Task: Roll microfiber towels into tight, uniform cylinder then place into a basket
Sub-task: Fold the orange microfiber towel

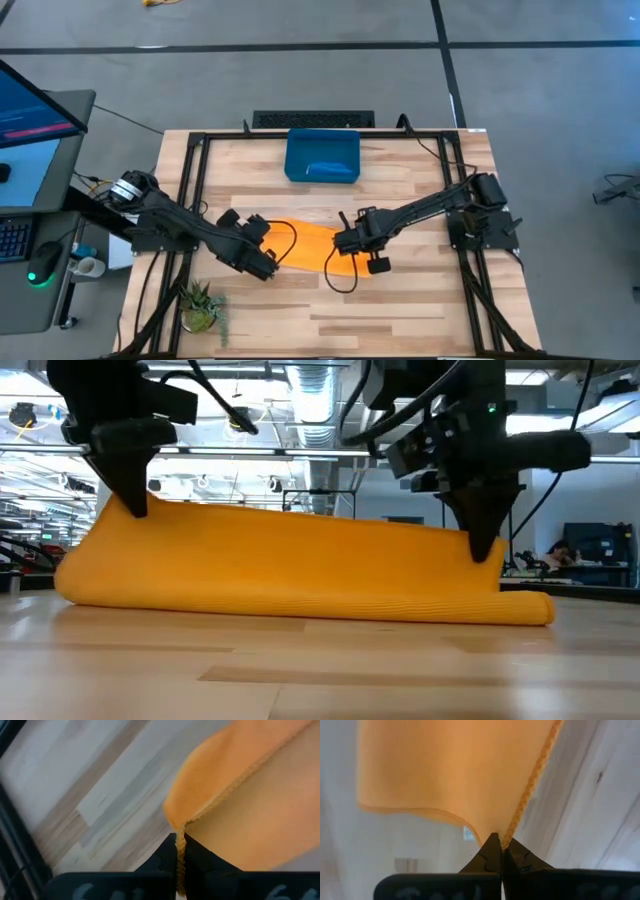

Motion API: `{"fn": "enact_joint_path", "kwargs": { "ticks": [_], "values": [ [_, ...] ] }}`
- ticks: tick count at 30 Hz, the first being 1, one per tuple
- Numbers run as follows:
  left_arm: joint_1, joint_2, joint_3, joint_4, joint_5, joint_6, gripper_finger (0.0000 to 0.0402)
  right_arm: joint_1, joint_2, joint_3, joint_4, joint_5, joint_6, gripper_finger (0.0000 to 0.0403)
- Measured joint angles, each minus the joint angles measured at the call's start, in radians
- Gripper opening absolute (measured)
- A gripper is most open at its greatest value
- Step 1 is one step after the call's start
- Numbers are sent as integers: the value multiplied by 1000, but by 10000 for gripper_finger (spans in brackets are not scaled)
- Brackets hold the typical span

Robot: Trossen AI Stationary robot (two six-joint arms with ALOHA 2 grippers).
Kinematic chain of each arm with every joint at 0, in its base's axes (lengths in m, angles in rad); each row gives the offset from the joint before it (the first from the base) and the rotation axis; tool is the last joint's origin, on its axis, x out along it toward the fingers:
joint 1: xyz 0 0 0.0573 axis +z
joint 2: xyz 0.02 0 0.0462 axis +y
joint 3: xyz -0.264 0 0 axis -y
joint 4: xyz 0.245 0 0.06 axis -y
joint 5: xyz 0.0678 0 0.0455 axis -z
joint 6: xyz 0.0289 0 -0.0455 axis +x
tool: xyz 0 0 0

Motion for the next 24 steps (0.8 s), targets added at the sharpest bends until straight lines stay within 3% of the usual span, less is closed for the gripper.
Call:
{"fn": "enact_joint_path", "kwargs": {
  "ticks": [5,11,19,24],
  "values": [
    [-4,0,4,62,2,94,0,34,-10,6,-62,-8,59,12],
    [-49,0,70,23,16,126,0,125,-22,107,-137,-19,106,12],
    [-138,0,133,10,100,61,0,226,-22,190,-161,-61,185,8],
    [-143,0,132,-4,44,15,0,216,-21,141,-118,-2,178,9]
  ]
}}
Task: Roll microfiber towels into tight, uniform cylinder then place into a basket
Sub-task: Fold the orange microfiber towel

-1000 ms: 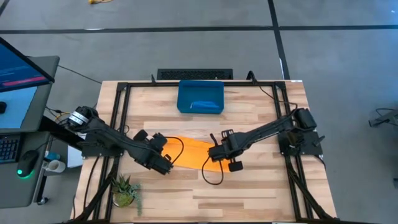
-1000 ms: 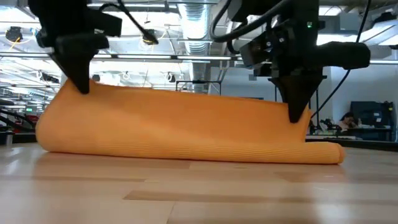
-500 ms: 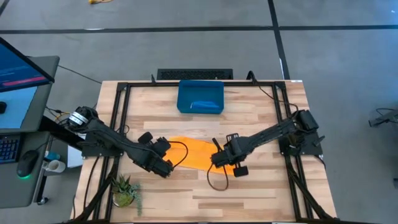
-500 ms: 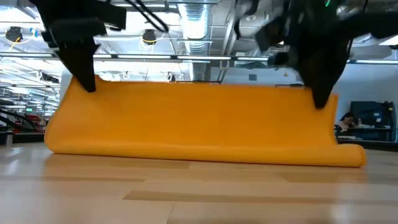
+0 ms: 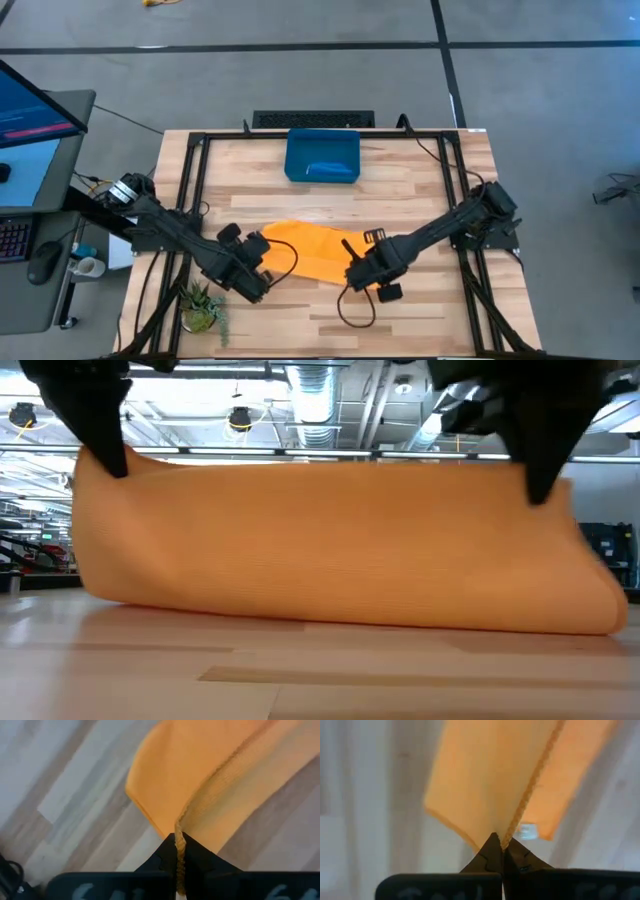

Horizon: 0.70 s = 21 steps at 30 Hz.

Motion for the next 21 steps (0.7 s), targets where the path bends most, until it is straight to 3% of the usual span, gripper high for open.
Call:
{"fn": "enact_joint_path", "kwargs": {
  "ticks": [2,11,21],
  "values": [
    [11,0,0,-3,-19,-3,0,-19,0,-23,4,44,0,9],
    [79,18,-102,51,-27,-3,0,-96,0,-154,156,48,-9,9],
    [84,17,-170,181,-45,23,0,-152,0,-187,132,26,7,9]
  ]
}}
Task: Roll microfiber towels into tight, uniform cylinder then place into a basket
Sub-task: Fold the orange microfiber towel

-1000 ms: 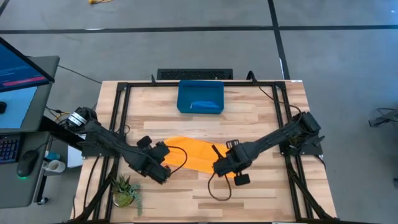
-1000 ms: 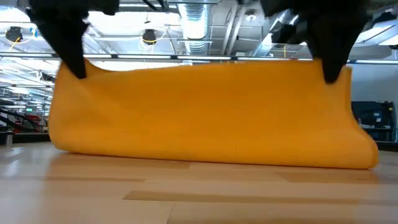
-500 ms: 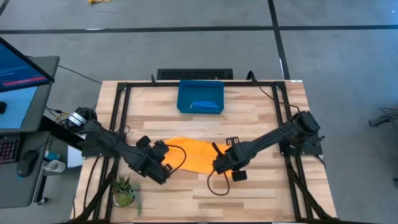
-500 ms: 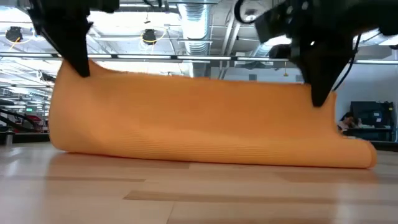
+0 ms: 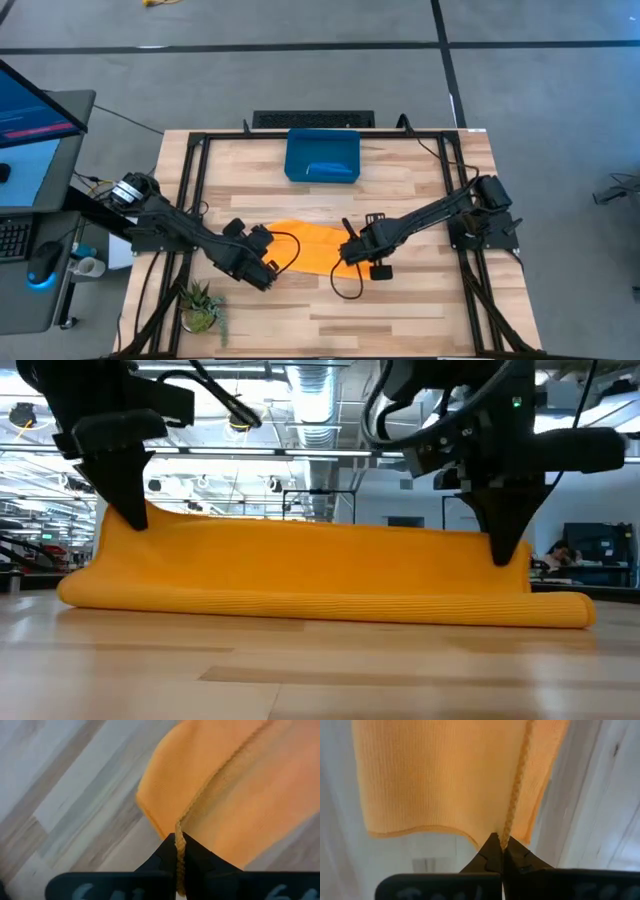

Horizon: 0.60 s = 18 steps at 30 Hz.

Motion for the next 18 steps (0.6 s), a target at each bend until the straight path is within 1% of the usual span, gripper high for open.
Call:
{"fn": "enact_joint_path", "kwargs": {
  "ticks": [2,7,11,14,18],
  "values": [
    [0,0,7,2,12,16,0,4,0,14,-34,-3,5,10],
    [-6,0,42,-14,101,40,0,37,0,74,-87,-14,26,11],
    [-19,0,69,-1,220,26,0,53,0,82,-77,-92,33,9],
    [-27,0,70,-6,222,18,0,58,0,66,-68,-98,53,9],
    [-21,0,70,-17,172,9,0,50,0,51,-57,-68,54,9]
  ]
}}
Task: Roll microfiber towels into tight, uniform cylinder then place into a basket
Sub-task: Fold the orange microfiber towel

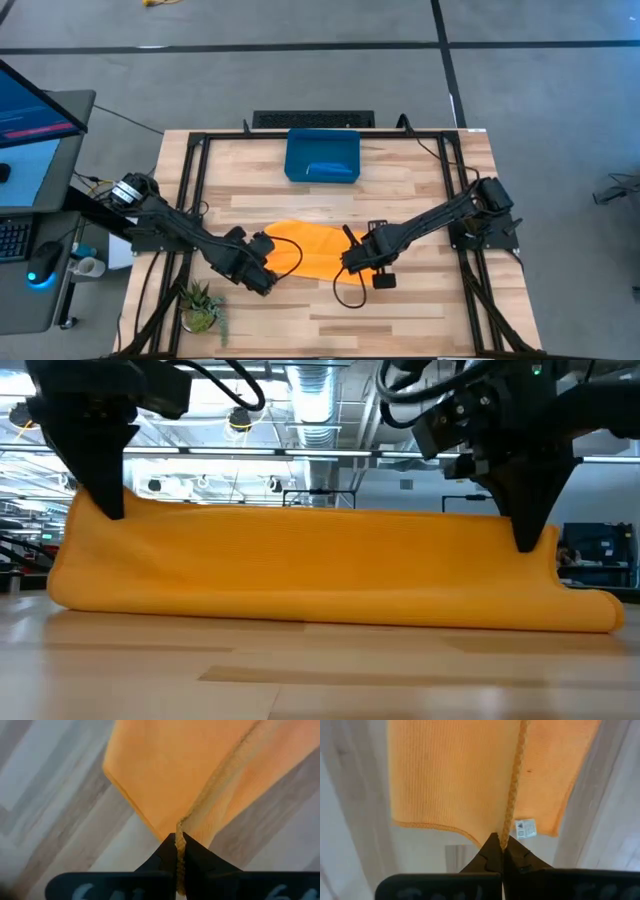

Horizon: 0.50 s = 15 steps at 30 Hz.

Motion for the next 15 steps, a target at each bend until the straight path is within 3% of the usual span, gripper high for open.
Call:
{"fn": "enact_joint_path", "kwargs": {
  "ticks": [10,15],
  "values": [
    [40,0,-18,27,15,4,0,-40,0,-91,77,14,32,9],
    [41,-1,-51,68,-5,36,0,-32,0,-105,85,84,36,8]
  ]
}}
